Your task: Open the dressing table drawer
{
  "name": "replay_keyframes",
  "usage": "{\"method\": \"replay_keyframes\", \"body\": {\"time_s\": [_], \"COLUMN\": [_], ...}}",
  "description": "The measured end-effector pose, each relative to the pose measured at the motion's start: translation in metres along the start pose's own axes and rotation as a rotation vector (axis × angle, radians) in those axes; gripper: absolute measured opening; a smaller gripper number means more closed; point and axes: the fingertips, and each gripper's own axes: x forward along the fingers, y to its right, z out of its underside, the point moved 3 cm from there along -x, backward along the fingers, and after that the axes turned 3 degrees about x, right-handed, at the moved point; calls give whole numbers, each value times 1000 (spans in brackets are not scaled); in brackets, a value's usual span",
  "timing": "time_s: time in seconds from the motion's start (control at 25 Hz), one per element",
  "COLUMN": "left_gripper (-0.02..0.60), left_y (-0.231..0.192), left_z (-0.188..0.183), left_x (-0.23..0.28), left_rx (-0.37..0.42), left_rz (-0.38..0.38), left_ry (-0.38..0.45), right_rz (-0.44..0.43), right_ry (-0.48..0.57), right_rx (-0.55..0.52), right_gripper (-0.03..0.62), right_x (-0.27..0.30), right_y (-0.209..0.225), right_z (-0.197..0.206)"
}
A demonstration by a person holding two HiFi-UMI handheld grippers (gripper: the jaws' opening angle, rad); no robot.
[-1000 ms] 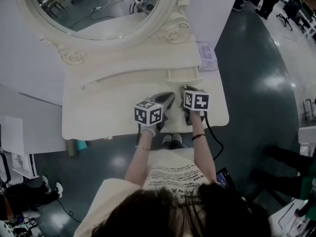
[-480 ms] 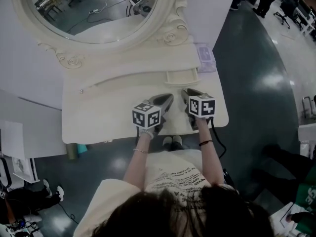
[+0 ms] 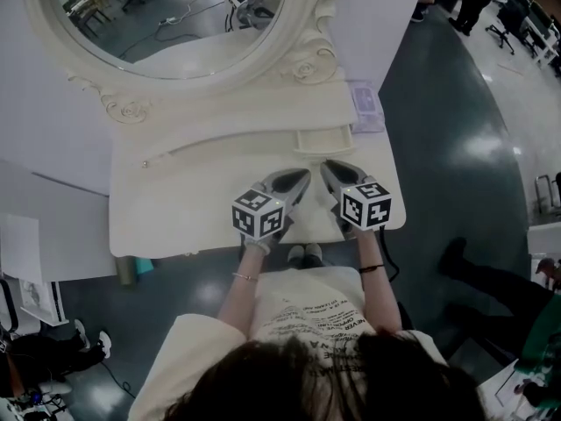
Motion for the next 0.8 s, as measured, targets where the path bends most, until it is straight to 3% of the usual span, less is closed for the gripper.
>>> {"method": "replay_keyframes", "body": {"time_s": [0.36,0.8], "left_gripper": [-3,-3], "left_y": [10,17], "left_z": [-26,-38], "left_x": [-9,-14], "left_rx": [77,118], "left_rz": [35,52], "left_ry": [92,132], "right_rz": [-86,-174], "right_ry": [137,241], "right_rx": [-46,-109], "right_gripper": [5,3], "right_x": [-16,-27], "right_y": [-21,-38], "right_z": [-30,-50]}}
